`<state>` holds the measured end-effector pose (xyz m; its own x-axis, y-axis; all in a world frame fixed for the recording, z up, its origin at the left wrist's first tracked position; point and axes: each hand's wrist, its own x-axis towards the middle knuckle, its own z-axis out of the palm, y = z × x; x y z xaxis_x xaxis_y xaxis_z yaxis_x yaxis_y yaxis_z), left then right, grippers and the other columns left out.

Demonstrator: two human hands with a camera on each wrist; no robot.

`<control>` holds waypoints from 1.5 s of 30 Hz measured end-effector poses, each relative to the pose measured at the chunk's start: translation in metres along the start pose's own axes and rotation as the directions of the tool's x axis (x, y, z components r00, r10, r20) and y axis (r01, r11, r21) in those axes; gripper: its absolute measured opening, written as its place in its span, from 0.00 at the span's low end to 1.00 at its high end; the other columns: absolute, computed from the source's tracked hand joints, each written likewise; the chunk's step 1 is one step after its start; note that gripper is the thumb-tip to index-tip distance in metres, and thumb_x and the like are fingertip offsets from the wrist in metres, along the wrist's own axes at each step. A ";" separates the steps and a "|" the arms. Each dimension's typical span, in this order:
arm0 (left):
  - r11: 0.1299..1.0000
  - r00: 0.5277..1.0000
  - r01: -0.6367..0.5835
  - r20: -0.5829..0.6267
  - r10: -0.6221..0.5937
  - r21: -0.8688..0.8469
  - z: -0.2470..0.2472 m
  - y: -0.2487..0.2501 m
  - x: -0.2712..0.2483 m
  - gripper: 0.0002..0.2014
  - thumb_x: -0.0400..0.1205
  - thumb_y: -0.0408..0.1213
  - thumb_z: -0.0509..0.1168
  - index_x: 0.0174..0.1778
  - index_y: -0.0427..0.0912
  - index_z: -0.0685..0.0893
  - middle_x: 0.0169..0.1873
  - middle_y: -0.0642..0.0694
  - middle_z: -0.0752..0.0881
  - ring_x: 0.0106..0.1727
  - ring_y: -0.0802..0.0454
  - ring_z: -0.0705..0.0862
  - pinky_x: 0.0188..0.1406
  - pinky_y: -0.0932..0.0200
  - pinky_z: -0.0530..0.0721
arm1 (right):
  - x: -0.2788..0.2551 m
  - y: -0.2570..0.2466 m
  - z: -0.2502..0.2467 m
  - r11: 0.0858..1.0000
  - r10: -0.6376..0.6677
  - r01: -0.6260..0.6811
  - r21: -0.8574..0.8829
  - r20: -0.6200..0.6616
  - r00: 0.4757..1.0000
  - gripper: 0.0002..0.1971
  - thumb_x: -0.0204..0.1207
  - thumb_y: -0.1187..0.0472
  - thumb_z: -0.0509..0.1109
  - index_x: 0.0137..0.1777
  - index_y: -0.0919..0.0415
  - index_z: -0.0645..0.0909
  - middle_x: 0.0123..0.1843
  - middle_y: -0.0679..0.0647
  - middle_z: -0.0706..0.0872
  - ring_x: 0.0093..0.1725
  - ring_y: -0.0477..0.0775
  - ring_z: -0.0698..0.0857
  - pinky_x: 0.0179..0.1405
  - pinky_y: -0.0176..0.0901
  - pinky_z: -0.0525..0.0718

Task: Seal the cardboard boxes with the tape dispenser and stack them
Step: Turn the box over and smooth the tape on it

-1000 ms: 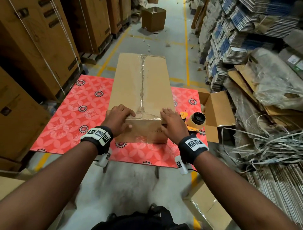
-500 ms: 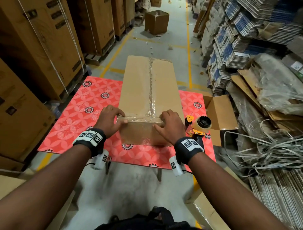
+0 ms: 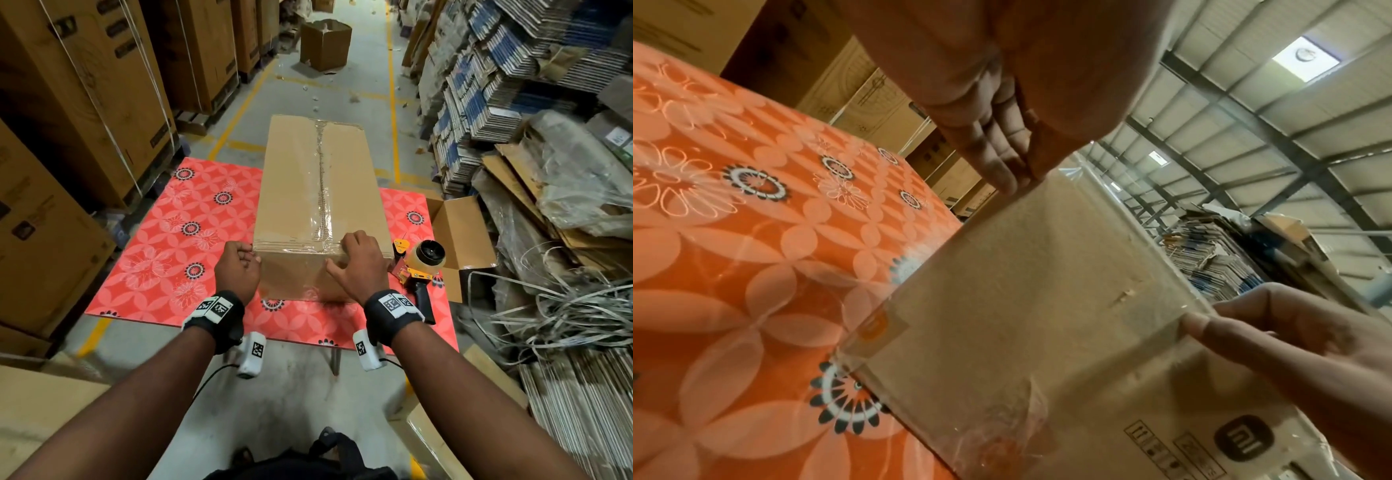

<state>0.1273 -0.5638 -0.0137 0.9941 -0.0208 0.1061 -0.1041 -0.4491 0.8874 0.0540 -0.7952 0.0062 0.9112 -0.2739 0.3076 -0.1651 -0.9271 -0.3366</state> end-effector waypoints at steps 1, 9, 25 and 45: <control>1.000 1.000 -0.001 -0.003 0.001 -0.001 0.000 0.002 0.000 0.08 0.79 0.29 0.68 0.52 0.38 0.77 0.39 0.46 0.83 0.37 0.52 0.80 0.30 0.80 0.72 | -0.001 -0.001 0.000 1.000 -0.001 0.001 0.002 -0.010 1.000 0.19 0.67 0.45 0.76 0.47 0.58 0.77 0.47 0.54 0.79 0.49 0.58 0.77 0.49 0.51 0.79; 0.994 0.971 -0.103 0.221 0.095 0.027 -0.003 0.005 -0.022 0.36 0.79 0.25 0.63 0.83 0.39 0.55 0.51 0.47 0.83 0.50 0.55 0.82 0.52 0.61 0.80 | -0.005 -0.006 0.003 1.000 -0.003 0.002 -0.028 -0.044 0.999 0.17 0.69 0.47 0.74 0.48 0.58 0.77 0.48 0.55 0.80 0.50 0.58 0.77 0.57 0.55 0.79; 0.701 0.793 -0.530 0.571 0.212 0.477 0.009 0.016 0.004 0.42 0.81 0.42 0.65 0.86 0.41 0.46 0.86 0.45 0.44 0.86 0.45 0.42 0.84 0.43 0.53 | -0.013 0.017 -0.016 0.693 0.606 -0.580 0.428 0.088 0.790 0.39 0.85 0.54 0.64 0.84 0.76 0.49 0.86 0.72 0.55 0.86 0.68 0.55 0.84 0.51 0.56; 0.757 0.817 -0.512 0.502 0.283 0.407 0.006 0.014 0.012 0.37 0.81 0.45 0.66 0.84 0.41 0.59 0.84 0.44 0.57 0.85 0.44 0.53 0.84 0.48 0.54 | -0.029 -0.040 -0.011 0.970 0.149 -0.124 0.212 -0.108 0.983 0.12 0.82 0.52 0.64 0.48 0.57 0.86 0.44 0.53 0.90 0.45 0.56 0.87 0.50 0.51 0.82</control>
<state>0.1375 -0.5761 -0.0024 0.7979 -0.5922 0.1127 -0.5755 -0.6927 0.4347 0.0297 -0.7529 0.0204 0.8303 -0.4349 0.3485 -0.1927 -0.8108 -0.5527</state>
